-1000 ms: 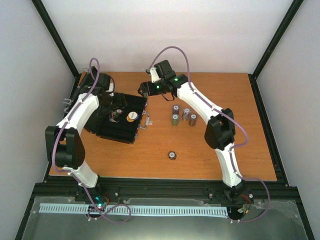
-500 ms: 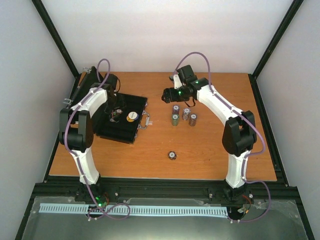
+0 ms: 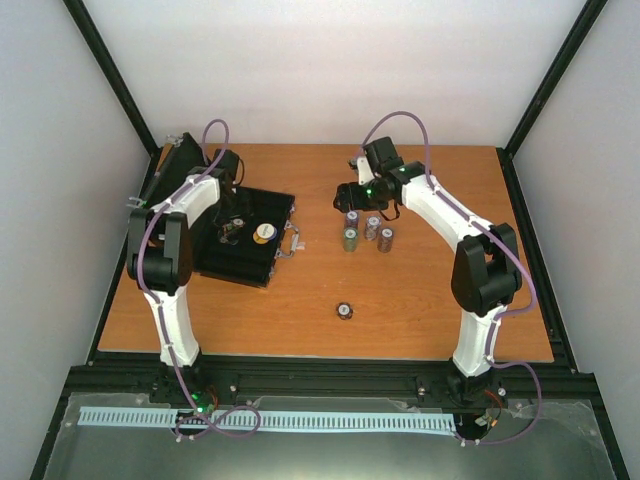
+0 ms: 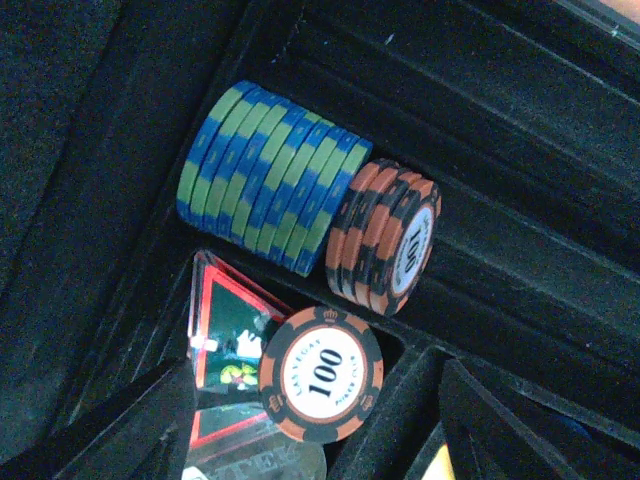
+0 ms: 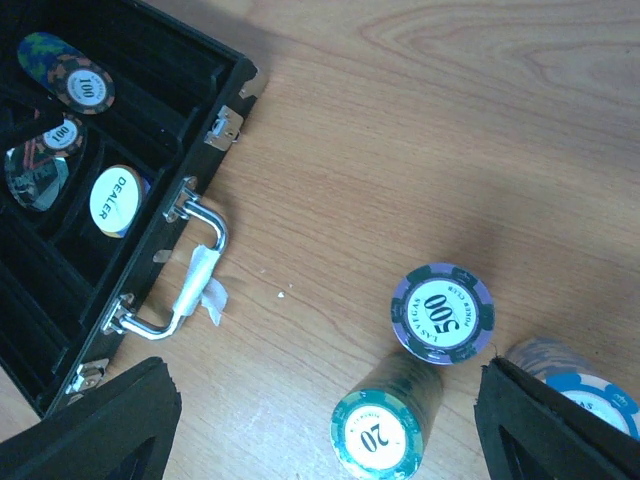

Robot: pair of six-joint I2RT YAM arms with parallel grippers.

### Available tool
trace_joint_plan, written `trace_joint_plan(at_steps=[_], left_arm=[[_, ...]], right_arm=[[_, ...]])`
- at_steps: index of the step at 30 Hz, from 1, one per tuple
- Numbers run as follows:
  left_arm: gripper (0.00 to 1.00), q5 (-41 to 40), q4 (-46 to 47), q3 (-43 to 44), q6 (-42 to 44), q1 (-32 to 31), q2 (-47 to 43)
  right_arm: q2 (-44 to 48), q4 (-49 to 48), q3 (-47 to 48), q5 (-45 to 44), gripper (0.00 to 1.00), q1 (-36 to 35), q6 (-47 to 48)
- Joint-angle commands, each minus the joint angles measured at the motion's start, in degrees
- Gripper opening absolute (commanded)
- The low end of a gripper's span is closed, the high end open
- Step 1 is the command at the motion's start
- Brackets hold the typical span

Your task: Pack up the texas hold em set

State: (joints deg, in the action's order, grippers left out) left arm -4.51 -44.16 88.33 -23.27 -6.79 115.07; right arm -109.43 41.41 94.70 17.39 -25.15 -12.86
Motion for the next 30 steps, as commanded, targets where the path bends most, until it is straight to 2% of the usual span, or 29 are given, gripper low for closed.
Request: trace_joint_plan(at_steps=[1,18,30], left_arm=[[0.68,0.09,2.09,2.9,3.96,0.55,1.28],[0.63,1.61,1.9,5.04,7.62,0.55,6.14],[0.61,-1.67,0.83,4.93,8.61,0.59,7.64]], right_arm=[[2.64,-0.66,-1.33,0.13,0.82,0.61,0.08],[2.95,-1.02,-3.34,0.1,0.82,1.5,-0.95],[3.18,-1.5,-4.6,0.62,0.82,1.76,-1.34]])
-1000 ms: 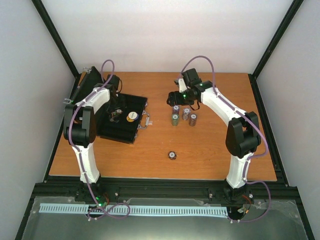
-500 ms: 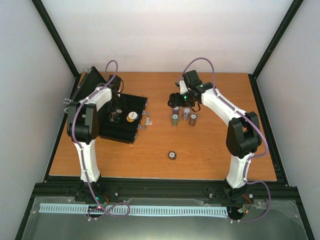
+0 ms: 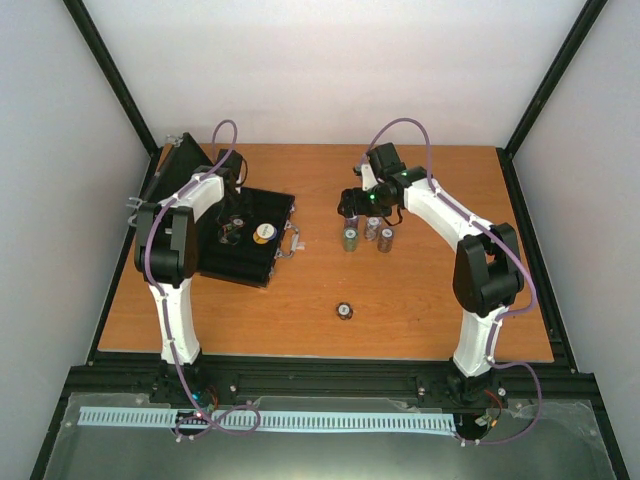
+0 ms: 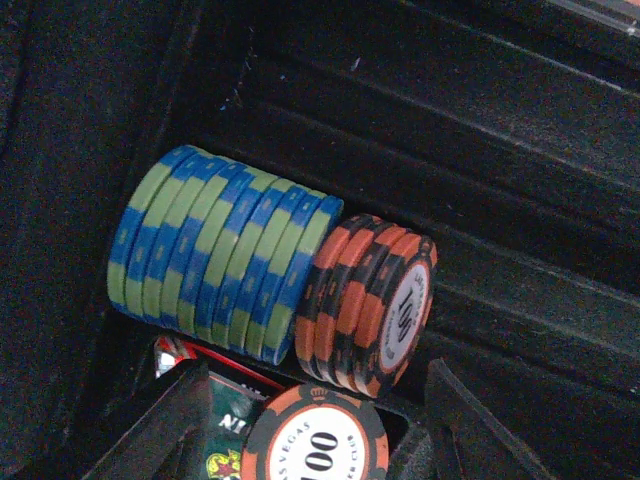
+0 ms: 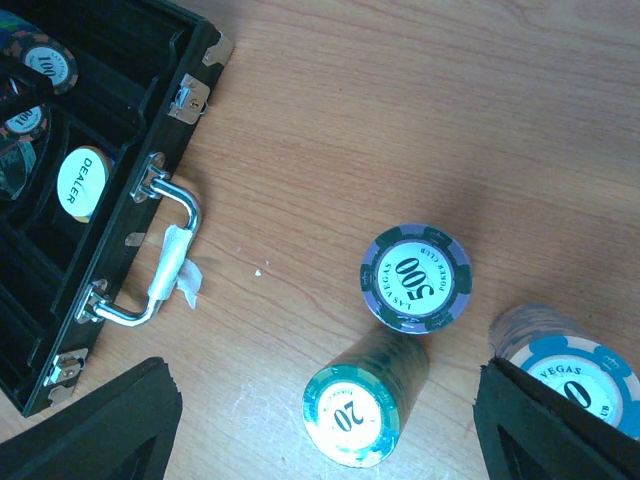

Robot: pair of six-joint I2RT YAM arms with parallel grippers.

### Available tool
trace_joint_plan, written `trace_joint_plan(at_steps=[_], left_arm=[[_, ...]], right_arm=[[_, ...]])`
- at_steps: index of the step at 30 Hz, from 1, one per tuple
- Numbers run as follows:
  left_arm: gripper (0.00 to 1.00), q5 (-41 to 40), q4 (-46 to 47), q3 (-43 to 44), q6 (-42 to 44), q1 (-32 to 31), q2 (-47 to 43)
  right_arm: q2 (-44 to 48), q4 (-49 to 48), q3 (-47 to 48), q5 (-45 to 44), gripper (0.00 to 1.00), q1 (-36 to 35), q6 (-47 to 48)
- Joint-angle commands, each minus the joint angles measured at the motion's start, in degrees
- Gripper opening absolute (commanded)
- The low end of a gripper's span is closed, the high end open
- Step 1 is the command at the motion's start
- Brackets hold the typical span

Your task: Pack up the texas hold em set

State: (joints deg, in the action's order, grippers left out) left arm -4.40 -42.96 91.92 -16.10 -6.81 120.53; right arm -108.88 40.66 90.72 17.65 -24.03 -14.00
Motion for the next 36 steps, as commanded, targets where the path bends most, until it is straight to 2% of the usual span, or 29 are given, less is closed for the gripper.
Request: trace_joint_plan(at_steps=[1,6,8,19,22,28,36], left_arm=[[0.61,-2.05,-0.49,1.4,1.61,0.57,2.39],[0.6,-1.88,-0.29,1.06,2.15,0.52,1.94],[0.52,-1.85,-0.72,1.37,2.45,0.57,2.32],[0.5,0.71,-0.91,0.26,2.39,0.57,2.62],[0.45,1.35,-0.94,-0.73,2.39,0.57,1.88],[0.53,0.91,1.43,-4.48,2.77,0.48,-1.45],[0.53,0.19,2.98,-5.35,4.65,0.08,-0.17]], right_arm=[[2.62,-0.76,-0.64,0.41,0.82,0.65,-0.23],[2.62,-0.68,-0.99,0.5,0.82,0.74,-0.21],[2.65,-0.74,-1.14,0.54,0.82,0.75,-0.19],[3.05,-0.76,-1.85,0.63,0.81,0.83,-0.4],[3.23,-1.2,-2.4,0.75,0.81,0.83,-0.8],[3.42,-2.18,-3.53,1.07,0.81,0.84,-1.19],[3.15,-2.7,-4.43,1.73,0.81,0.83,-1.26]])
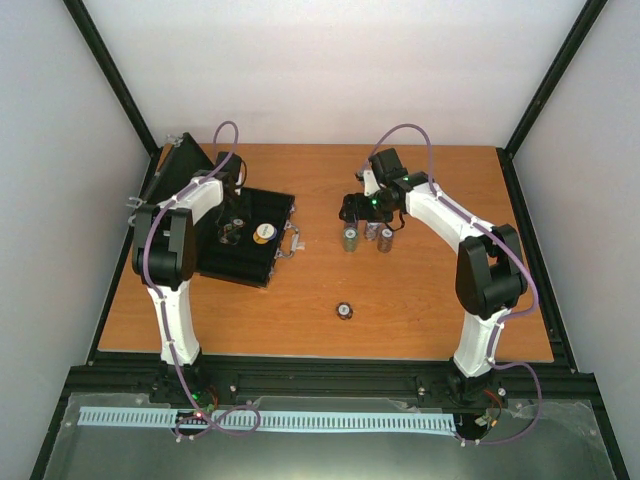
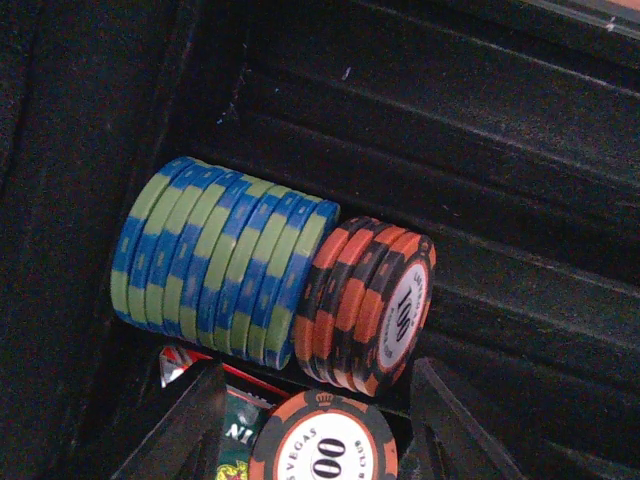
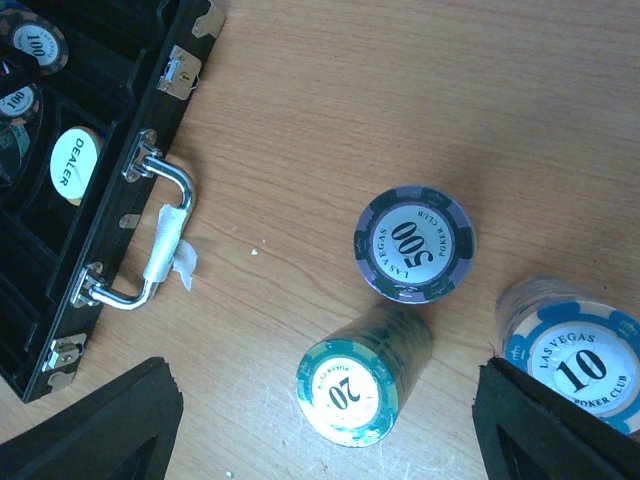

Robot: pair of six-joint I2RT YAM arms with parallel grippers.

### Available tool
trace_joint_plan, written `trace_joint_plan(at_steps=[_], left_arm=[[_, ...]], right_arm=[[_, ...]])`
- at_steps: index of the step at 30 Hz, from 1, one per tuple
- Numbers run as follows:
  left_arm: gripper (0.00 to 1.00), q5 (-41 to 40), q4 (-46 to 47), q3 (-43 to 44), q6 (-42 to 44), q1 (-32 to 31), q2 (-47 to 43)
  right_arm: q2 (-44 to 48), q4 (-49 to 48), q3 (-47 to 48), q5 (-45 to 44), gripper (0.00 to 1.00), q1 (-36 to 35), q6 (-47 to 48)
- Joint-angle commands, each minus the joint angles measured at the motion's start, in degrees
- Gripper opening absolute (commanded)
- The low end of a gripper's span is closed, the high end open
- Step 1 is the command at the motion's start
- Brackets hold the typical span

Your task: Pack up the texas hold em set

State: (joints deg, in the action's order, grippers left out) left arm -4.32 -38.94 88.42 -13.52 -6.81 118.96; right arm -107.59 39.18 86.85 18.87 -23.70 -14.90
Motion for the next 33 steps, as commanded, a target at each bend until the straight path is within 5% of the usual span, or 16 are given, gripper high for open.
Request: trace_joint_plan(at_steps=[1,18,21,26,33], left_arm=[[0.52,-0.47,-1.05,-1.89,2.35,-0.08,1.76],[0.29,-6.81,-1.86,-2.14,2.8,-2.24,3.32],[0.47,-7.79,-2.21,-1.43,2.88,-2.24,3.04],[0.6,-9.02,-2.85,-0.56,2.8,-2.26,3.42],[0.66,-9.89,-3.25,-0.47,2.28,-2.24,3.14]], right_arm=[[1.86,-1.17,-0.61,0.4,0.81,0.5,-0.33],[2.1,-1.67,-1.96,0.67,0.81,1.2,0.02],[2.07,-1.9,-2.31,0.89,0.81,1.29,-0.02],[2.17,-1.67,-2.4,0.9,0.81,1.38,0.12],[3.13,-1.56,-3.59,0.61,0.81,1.55,0.4]])
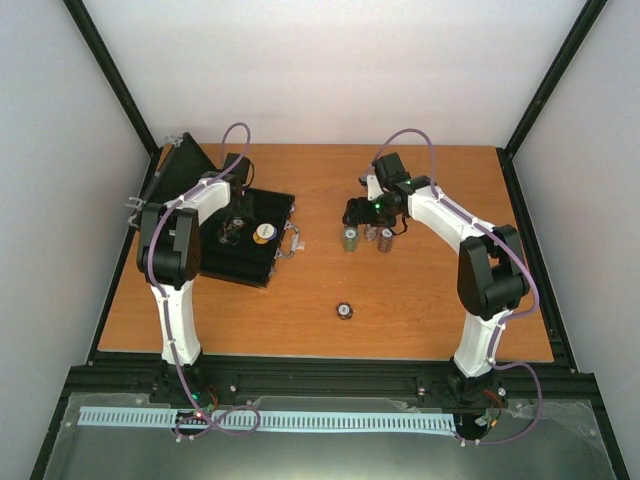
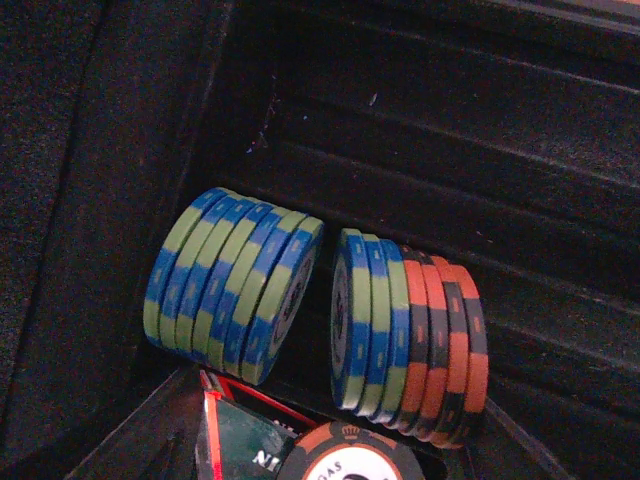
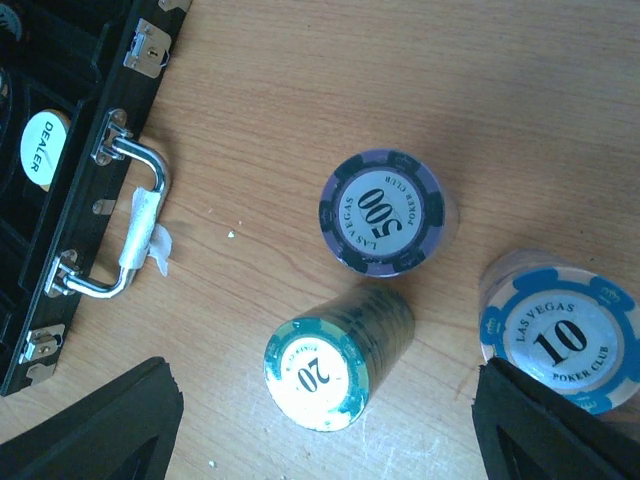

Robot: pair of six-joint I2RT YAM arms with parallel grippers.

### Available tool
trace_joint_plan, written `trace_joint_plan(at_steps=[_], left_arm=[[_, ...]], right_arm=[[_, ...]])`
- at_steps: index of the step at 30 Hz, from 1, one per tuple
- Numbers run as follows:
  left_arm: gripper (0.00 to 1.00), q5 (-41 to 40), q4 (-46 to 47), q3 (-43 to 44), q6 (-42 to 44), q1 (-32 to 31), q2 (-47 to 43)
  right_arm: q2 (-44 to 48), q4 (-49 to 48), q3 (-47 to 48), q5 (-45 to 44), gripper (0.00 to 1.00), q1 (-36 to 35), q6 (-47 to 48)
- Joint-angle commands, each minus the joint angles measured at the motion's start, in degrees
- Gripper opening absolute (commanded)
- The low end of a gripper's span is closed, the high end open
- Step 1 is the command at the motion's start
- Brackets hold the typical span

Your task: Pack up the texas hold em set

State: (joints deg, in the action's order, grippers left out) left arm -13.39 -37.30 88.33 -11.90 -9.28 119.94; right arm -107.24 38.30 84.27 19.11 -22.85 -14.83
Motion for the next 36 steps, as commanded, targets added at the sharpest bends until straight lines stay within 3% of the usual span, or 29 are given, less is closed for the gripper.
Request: trace_joint_plan(at_steps=[1,20,36], left_arm=[[0.66,-0.76,-4.94,-0.29,0.65,0.23,1.83],[0.7,-4.27,-7.8,3.33,-0.97,2.05,-0.09],[0.71,0.64,-5.49,5.51,-1.14,3.32,0.48]], right_arm=[[2.82,-0.71,-1.3,0.44,0.81,0.7,0.33],[2.83,-1.13,-2.37,1.5,0.81,0.7,0.06],[3.26,-1.09,-3.92,1.29,0.8,0.7,-0.33]])
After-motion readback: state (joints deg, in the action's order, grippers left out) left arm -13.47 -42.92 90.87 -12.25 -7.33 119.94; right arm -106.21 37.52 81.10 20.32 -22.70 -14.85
